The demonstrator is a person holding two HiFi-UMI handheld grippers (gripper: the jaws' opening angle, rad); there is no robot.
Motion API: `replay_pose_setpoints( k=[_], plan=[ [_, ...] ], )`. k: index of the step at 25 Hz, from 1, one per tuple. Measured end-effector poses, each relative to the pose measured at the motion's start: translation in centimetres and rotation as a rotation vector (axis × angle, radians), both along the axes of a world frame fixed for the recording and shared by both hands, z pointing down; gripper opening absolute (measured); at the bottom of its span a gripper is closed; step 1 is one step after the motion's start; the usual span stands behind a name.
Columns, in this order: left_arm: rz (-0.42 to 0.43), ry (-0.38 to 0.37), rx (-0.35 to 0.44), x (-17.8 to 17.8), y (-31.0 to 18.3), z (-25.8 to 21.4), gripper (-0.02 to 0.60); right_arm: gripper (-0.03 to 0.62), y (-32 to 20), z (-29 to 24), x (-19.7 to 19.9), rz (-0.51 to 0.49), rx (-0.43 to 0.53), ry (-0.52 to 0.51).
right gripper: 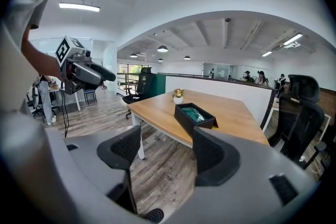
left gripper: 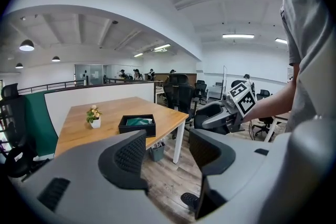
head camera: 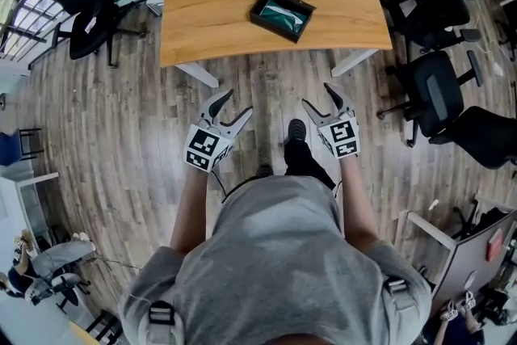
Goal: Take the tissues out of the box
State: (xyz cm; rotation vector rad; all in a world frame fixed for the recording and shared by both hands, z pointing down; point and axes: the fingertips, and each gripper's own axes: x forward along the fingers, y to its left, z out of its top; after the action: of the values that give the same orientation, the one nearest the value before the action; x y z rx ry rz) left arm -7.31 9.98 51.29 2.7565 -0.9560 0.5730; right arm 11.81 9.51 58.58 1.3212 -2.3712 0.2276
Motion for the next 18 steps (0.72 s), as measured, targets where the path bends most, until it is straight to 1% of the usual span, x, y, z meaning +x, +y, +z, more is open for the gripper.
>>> replay_pose_setpoints(
  k=[4,10,18],
  plan=[
    [-0.019,-0.004,-0.007,1.3,-2.0,0.0,0.262,0.316,-2.3,0.5,1.3,-0.017,-0.018,-0.005],
    [-0.059,-0.007,-0.004,2.4,-5.0,-0.7,0.262,0.310,-6.9,-0.9,2.9,-0.043,0.001,-0.017],
    [-0.153,-0.007,0.056,3.7,-7.8,-1.8,0.262,0.290,-10.1,-0.8,3.5,-0.134,-0.004,-0.021]
  ],
)
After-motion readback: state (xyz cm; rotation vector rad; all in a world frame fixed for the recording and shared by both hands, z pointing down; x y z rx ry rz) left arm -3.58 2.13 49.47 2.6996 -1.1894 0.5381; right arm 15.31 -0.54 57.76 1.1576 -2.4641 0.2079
